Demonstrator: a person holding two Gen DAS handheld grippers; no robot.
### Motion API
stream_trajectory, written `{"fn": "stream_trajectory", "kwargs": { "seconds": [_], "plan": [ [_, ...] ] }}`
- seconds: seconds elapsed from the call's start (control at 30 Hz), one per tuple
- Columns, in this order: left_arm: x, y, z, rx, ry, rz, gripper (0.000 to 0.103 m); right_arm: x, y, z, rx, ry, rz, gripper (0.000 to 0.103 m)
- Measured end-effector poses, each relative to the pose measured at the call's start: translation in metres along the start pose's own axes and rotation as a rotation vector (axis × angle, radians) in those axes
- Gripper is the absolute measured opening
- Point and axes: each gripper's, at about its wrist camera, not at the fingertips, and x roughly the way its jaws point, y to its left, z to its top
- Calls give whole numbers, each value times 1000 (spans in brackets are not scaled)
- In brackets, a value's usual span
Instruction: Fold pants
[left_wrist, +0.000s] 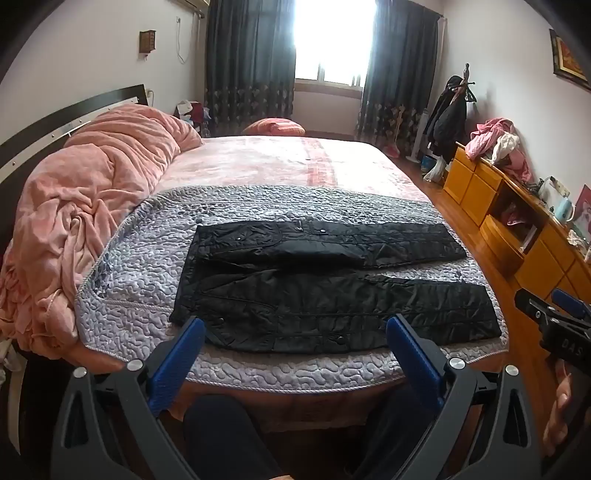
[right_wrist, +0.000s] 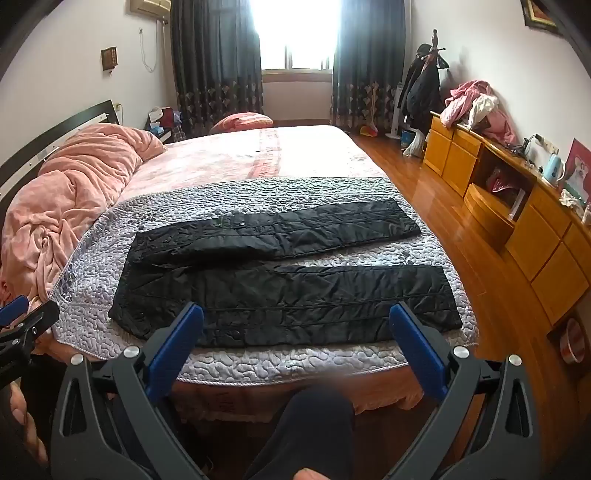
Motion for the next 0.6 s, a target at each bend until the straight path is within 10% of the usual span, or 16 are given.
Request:
{"fn": "stream_trajectory", "kwargs": {
  "seconds": [0.6],
  "plan": [
    [-13, 0, 11, 1, -12, 11, 99, -3, 2, 0, 5, -13, 1, 101]
  ]
}}
